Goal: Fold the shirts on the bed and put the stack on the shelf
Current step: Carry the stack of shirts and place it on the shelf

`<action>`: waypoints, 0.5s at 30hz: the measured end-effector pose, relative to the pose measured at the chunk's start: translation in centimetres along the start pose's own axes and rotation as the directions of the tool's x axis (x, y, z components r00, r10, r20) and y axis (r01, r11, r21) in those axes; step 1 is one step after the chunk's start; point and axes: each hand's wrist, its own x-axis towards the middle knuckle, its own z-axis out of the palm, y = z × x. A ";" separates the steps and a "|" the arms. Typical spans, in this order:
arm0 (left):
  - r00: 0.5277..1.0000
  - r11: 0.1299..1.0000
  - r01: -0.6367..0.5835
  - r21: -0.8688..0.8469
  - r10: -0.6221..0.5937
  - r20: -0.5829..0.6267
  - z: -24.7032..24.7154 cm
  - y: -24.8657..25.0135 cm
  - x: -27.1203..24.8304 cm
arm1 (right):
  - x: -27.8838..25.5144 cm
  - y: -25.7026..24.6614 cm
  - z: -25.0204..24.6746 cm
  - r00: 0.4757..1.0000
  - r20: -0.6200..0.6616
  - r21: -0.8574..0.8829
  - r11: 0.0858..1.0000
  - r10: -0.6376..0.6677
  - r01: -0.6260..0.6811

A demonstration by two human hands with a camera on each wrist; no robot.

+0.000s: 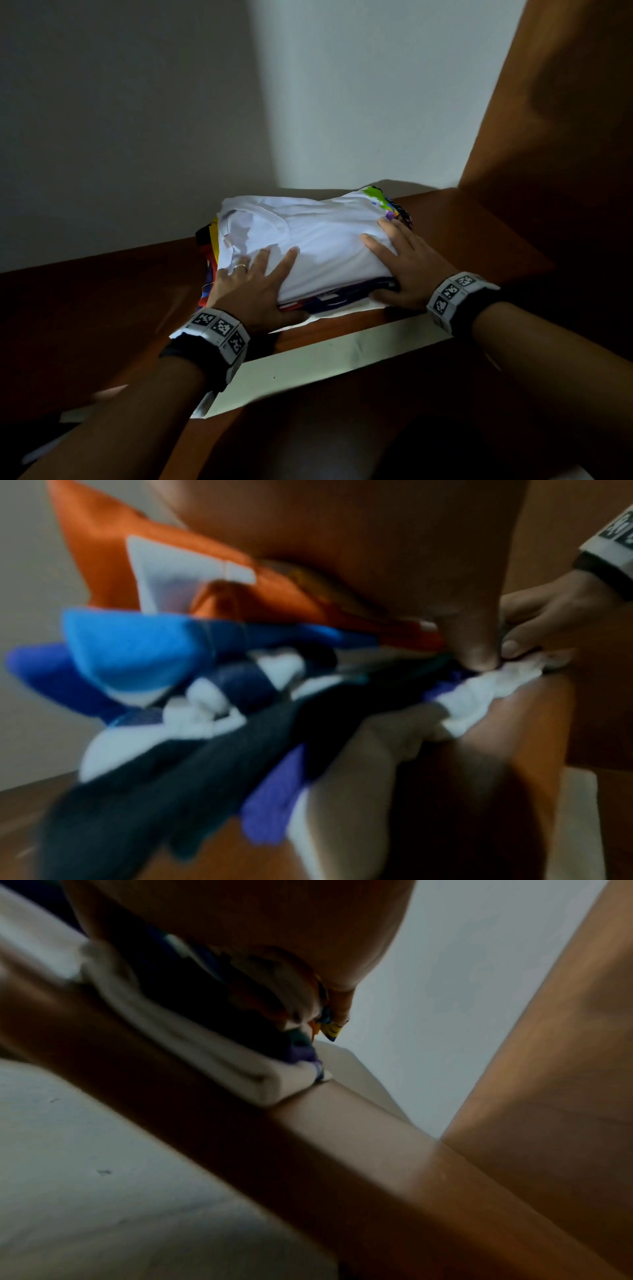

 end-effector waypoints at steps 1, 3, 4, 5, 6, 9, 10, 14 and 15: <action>1.000 1.000 0.003 0.007 -0.003 0.009 -0.4 -0.1 -0.1 | 0.2 0.3 -0.5 1.000 0.002 0.005 1.000 -0.017 0.017; 0.998 1.000 -0.013 0.026 0.015 -0.063 -1.5 -0.2 -0.2 | 0.7 0.6 -1.8 0.999 -0.004 0.014 0.999 -0.038 0.038; 0.991 0.999 -0.027 0.027 0.030 -0.132 -2.0 -0.2 -0.1 | 0.8 0.7 -2.4 0.999 -0.015 0.022 0.999 -0.038 0.038; 0.982 0.999 -0.043 0.025 0.047 -0.182 -2.3 -0.3 0.1 | 0.8 0.7 -2.8 0.999 -0.036 0.027 0.999 -0.035 0.036; 0.979 0.998 -0.066 0.024 0.069 -0.189 -2.3 -0.5 0.3 | 0.7 0.7 -3.0 0.998 -0.057 0.016 0.999 -0.040 0.041; 0.987 0.989 -0.144 0.026 0.145 -0.069 -0.7 -0.2 0.5 | -0.6 0.2 -1.6 0.992 -0.014 -0.136 0.983 -0.123 0.120; 0.987 0.988 -0.153 0.034 0.155 -0.052 0.1 0.0 0.4 | -1.0 0.1 -0.7 0.990 0.006 -0.175 0.974 -0.143 0.142; 0.985 0.992 -0.122 0.043 0.127 -0.120 2.3 -0.2 0.6 | -0.8 -0.1 1.4 0.991 -0.008 -0.176 0.975 -0.135 0.132; 0.986 0.993 -0.111 0.037 0.114 -0.125 2.3 -0.5 1.0 | -0.3 0.0 1.4 0.992 -0.001 -0.170 0.977 -0.129 0.127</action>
